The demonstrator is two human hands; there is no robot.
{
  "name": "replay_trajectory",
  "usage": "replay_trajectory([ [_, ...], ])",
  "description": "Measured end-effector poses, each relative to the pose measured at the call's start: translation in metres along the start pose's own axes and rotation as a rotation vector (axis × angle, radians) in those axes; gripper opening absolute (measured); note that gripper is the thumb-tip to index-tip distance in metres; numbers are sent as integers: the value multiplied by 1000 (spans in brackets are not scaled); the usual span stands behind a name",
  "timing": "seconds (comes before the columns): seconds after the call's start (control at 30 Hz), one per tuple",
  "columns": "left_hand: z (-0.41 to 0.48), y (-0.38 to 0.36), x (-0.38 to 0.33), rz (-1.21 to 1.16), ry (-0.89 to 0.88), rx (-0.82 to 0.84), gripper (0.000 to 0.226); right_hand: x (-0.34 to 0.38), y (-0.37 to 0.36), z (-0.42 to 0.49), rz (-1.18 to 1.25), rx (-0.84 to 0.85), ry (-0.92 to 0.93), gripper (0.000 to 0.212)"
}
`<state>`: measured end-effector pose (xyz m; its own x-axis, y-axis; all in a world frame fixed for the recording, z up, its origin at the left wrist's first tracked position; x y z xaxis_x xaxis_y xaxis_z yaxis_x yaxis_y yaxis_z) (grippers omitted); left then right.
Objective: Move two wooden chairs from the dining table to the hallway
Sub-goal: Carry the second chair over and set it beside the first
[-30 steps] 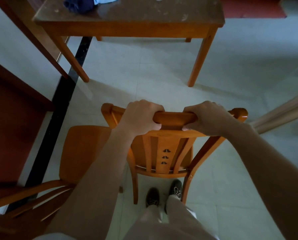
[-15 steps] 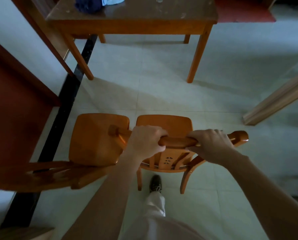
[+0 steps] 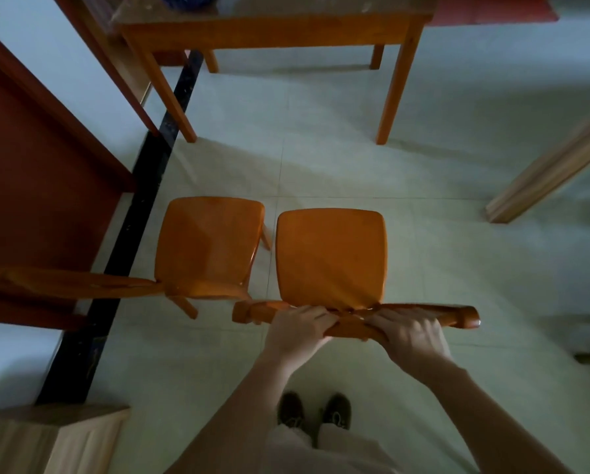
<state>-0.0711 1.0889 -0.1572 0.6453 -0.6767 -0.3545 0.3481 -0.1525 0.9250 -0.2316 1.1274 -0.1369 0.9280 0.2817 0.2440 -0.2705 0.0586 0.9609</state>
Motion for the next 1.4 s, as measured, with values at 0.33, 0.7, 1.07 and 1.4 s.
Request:
replay_trajectory([
  [0.33, 51, 19, 38, 68, -31, 21, 26, -7, 4, 61, -23, 21, -27, 14],
  [0.7, 80, 26, 75, 105, -23, 5, 15, -7, -9, 102, -52, 149, -137, 13],
  [1.07, 73, 27, 121, 97, 56, 199, 57, -21, -25, 108, -13, 228, -270, 53],
  [1.4, 68, 41, 159, 390, 115, 427, 33, -57, -13, 94, -263, 310, -492, 23],
])
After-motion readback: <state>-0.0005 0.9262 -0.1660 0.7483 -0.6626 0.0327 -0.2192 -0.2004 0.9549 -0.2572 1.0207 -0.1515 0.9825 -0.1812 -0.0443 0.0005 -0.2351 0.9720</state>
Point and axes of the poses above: each hand's wrist, its own z-axis towards the middle knuckle, its own y-axis out of the back of the hand, x = y × z, the point moved 9 cm from there along z, towards the middle knuckle, and after that the axes turned 1 degree about y, right-handed, at the moved point
